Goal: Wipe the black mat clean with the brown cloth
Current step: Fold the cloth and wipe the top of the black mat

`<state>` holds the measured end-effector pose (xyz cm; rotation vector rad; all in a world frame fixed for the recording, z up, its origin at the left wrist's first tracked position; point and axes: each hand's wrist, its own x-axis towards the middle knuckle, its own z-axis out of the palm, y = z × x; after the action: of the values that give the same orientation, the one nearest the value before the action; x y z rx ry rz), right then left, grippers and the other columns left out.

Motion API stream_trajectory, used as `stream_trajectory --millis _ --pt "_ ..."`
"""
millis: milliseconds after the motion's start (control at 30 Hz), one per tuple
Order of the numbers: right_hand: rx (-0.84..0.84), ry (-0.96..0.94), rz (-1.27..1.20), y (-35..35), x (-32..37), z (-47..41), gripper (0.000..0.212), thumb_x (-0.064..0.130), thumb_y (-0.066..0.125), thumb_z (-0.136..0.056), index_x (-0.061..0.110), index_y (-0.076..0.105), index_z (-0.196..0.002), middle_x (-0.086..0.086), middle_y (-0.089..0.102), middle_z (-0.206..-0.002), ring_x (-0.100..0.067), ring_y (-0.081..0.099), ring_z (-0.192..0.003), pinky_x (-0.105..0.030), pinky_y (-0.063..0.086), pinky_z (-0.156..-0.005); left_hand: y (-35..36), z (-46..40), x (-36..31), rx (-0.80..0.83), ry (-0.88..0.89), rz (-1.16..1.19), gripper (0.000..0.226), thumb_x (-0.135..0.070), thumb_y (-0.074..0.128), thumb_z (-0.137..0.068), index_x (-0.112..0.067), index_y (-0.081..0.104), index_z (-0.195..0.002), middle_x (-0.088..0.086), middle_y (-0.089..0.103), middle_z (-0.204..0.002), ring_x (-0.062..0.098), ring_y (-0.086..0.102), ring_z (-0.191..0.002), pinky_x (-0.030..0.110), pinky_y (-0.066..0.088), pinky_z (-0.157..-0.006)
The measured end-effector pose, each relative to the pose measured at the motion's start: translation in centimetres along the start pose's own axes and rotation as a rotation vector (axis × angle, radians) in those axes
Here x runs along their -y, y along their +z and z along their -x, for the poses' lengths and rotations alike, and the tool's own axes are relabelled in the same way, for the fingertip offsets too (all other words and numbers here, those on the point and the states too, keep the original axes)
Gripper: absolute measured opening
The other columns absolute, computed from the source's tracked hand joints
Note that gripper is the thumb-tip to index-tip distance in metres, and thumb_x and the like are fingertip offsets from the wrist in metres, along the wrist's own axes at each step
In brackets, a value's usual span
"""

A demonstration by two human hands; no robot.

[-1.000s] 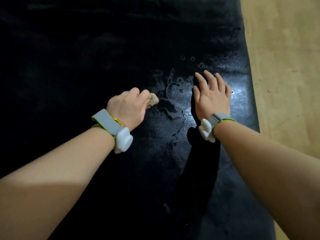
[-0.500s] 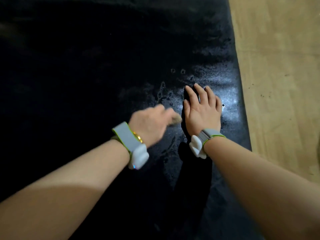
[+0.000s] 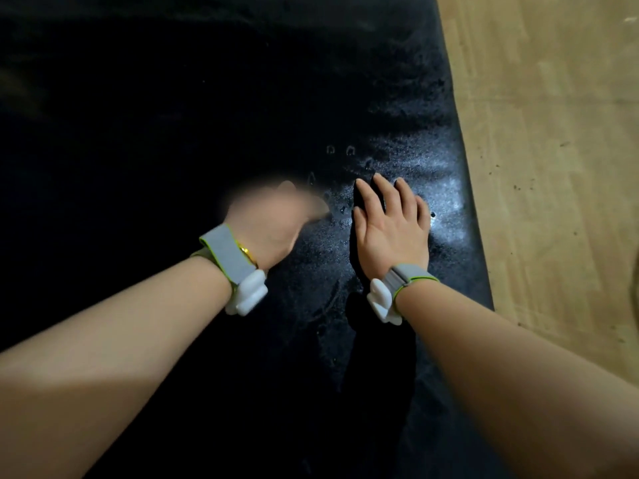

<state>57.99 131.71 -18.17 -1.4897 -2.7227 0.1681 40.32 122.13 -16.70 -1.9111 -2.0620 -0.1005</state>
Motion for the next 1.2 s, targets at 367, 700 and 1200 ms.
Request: stream_trajectory --millis 367,700,1200 --pt "-0.041 -0.001 -0.015 0.2 0.0 -0.1 0.05 0.044 0.022 -0.097 0.035 0.034 -0.144 0.008 0.033 -0.152 -0.023 0.02 -0.143 -0.042 0.013 -0.115 -0.3 -4.5 -4.9 0.039 -0.167 0.293 0.019 -0.025 0.05 -0.088 -0.013 0.064 -0.093 0.012 0.058 -0.084 0.034 0.061 -0.06 0.033 0.045 -0.045" --pt "0.004 -0.014 -0.017 -2.6 -2.5 -4.1 0.049 0.032 0.037 -0.098 0.033 0.03 -0.147 0.005 0.04 -0.145 -0.023 0.031 -0.134 -0.041 0.021 -0.104 0.8 -4.0 -5.8 -0.039 -0.136 0.234 0.006 -0.02 0.061 -0.081 -0.015 0.063 -0.078 0.002 0.052 -0.07 0.021 0.049 -0.047 0.021 0.03 -0.034" --pt "0.074 0.019 0.001 -1.3 -6.2 -6.8 0.051 0.047 0.013 -0.102 0.038 0.007 -0.152 0.015 0.003 -0.16 -0.016 -0.005 -0.148 -0.043 0.0 -0.119 4.0 -12.5 2.8 0.17 -0.722 0.178 0.029 -0.033 0.044 -0.096 -0.012 0.06 -0.106 0.014 0.045 -0.115 0.04 0.053 -0.094 0.042 0.041 -0.067"
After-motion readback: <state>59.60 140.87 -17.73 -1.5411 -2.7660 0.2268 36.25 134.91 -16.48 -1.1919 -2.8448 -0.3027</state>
